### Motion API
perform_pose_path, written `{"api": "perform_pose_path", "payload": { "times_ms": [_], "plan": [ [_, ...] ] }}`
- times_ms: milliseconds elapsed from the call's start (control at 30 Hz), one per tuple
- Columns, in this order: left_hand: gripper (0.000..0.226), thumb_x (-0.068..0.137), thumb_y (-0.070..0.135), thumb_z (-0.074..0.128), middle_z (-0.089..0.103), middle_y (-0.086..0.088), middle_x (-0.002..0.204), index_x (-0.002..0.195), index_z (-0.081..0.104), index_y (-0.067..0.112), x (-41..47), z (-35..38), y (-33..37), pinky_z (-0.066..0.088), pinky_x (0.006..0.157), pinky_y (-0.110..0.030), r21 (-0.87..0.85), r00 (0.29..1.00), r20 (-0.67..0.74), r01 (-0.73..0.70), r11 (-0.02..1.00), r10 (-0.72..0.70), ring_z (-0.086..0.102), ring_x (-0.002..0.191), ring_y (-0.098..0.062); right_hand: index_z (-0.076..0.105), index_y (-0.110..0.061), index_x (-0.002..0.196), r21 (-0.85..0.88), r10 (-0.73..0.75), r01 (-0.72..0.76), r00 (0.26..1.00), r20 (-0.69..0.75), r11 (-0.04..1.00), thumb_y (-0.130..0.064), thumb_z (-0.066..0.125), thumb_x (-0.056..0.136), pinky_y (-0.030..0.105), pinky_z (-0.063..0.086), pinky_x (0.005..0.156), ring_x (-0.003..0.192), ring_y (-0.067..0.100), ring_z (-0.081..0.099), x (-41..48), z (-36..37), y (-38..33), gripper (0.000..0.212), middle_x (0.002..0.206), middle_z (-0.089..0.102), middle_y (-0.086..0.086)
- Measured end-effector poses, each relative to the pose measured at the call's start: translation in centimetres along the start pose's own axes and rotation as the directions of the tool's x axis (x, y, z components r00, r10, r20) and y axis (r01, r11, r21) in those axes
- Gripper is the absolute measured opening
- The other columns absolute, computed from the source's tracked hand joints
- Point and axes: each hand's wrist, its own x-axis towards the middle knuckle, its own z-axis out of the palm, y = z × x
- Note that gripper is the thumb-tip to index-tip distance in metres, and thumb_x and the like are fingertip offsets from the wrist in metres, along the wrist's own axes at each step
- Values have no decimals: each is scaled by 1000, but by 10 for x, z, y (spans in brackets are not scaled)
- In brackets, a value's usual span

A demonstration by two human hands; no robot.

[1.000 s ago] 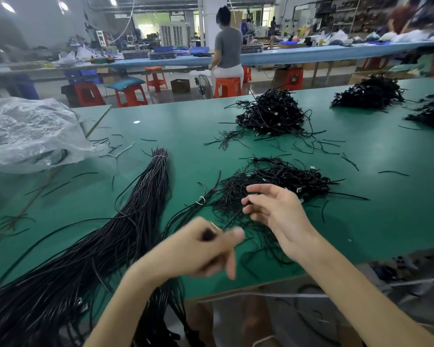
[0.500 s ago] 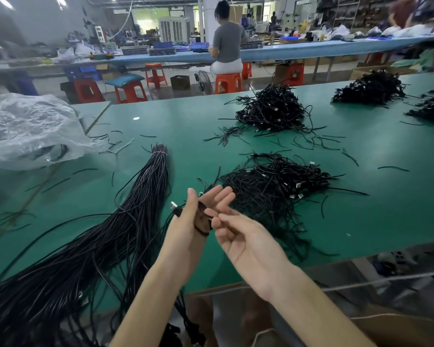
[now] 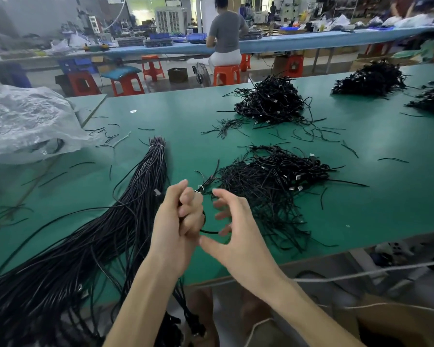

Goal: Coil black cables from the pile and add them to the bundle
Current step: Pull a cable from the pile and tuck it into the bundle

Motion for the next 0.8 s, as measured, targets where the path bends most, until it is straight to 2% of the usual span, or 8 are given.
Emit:
{"api": "perform_pose_path", "payload": {
  "times_ms": [67,133,233,367,500,600,700,800],
  "plan": [
    [46,99,33,52,24,10,51,56,40,23,-6,3,-3,12,45,-28,183,998,59,-29,983,18,14,39,-8,33,-37,153,-45,-18,22,996,88,999,-24,82,85,19,38,108,129,-2,42,6,-3,-2,85,135,45,-21],
    [50,100,32,50,24,8,46,53,37,22,-9,5,-3,24,42,-21,232,993,118,-37,972,10,15,37,-8,46,-32,145,47,-29,20,981,194,999,-16,82,85,29,44,108,123,3,54,12,-7,-3,72,129,61,-15],
    [56,101,34,51,28,4,43,50,33,19,-11,4,-3,44,61,-26,247,990,142,-8,969,-28,23,30,-11,58,-23,128,152,-25,-11,972,233,988,-8,79,85,37,55,96,104,10,67,11,-10,-7,51,108,71,-4],
    [66,94,47,62,44,-6,43,43,33,19,-14,4,-11,45,54,-28,411,996,93,-43,911,5,46,38,-22,60,-14,115,170,-28,-6,979,201,985,2,75,85,26,54,81,79,8,59,9,-5,-3,38,86,63,2],
    [66,94,48,68,61,-16,56,44,41,14,-13,2,-16,51,55,-26,437,991,131,-65,897,7,56,50,-26,65,-17,109,208,-1,-26,992,126,978,6,66,84,32,45,66,66,14,46,4,2,6,34,75,57,10],
    [57,97,43,65,64,-19,67,54,49,9,-10,2,-17,55,65,-30,431,971,232,-56,901,-50,60,59,-29,68,-26,115,223,-33,19,998,59,975,-4,72,84,32,52,67,69,19,57,-1,3,11,39,82,68,2],
    [41,104,33,57,67,-21,90,81,65,1,-12,-4,-6,57,76,-39,457,902,384,-1,889,-197,65,84,-31,65,-28,120,270,-21,-1,997,78,963,-9,74,86,43,60,76,84,25,70,-4,-5,17,39,97,74,2],
    [24,107,8,48,64,-28,115,107,61,-12,-12,-18,10,55,89,-47,494,801,510,25,869,-313,61,110,-40,65,-20,111,285,-11,-41,984,178,958,-8,71,89,35,53,55,55,17,62,-6,-16,22,26,77,69,-3]
  ]
}}
